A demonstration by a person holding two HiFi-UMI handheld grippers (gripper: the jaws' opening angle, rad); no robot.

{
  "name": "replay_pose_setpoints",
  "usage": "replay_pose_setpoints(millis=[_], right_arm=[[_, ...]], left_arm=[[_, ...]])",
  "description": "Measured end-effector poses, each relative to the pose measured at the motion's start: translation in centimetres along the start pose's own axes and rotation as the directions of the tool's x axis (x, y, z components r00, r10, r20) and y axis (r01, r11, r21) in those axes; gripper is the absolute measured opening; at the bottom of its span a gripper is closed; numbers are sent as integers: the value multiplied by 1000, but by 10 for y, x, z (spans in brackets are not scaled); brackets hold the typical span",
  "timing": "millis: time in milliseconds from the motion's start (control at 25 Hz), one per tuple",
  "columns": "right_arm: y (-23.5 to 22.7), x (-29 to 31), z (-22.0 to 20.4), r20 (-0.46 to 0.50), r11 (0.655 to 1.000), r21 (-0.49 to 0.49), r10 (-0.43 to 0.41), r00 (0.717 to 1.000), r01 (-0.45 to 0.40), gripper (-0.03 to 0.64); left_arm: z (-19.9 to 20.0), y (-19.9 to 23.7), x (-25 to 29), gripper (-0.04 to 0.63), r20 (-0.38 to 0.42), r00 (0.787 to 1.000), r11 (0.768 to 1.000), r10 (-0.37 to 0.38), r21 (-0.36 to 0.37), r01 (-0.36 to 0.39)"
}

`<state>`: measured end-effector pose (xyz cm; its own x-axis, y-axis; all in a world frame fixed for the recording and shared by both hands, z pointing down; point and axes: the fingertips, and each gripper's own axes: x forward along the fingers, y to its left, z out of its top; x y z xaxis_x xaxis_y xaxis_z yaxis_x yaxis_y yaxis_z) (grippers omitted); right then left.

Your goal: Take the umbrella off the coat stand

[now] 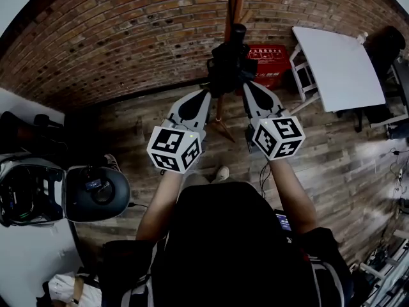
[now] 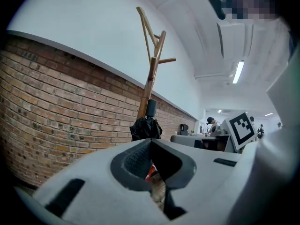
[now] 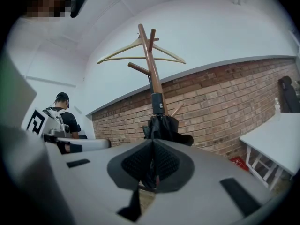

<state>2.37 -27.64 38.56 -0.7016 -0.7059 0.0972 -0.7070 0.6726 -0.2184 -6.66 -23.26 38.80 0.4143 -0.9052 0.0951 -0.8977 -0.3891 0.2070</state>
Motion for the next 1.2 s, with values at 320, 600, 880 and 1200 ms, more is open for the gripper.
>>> replay_pose_setpoints(millis=[320,600,880,1200], right_arm=[[1,7,6,20,999,12,-47,999,46,29],[4,14,12,32,993,18,-116,993,115,29],[2,20,6,24,987,20,-158,987,158,31],[-5,36,0,15,983,48,-177,984,176,181]], left_arm=[[10,7,11,18,-13,997,997,-71,13,71],[18,18,21,18,-34,988,989,-148,2,149],[18,24,31,18,-47,977,978,-209,-7,209],[18,34,41,18,-58,967,969,-248,-14,247]])
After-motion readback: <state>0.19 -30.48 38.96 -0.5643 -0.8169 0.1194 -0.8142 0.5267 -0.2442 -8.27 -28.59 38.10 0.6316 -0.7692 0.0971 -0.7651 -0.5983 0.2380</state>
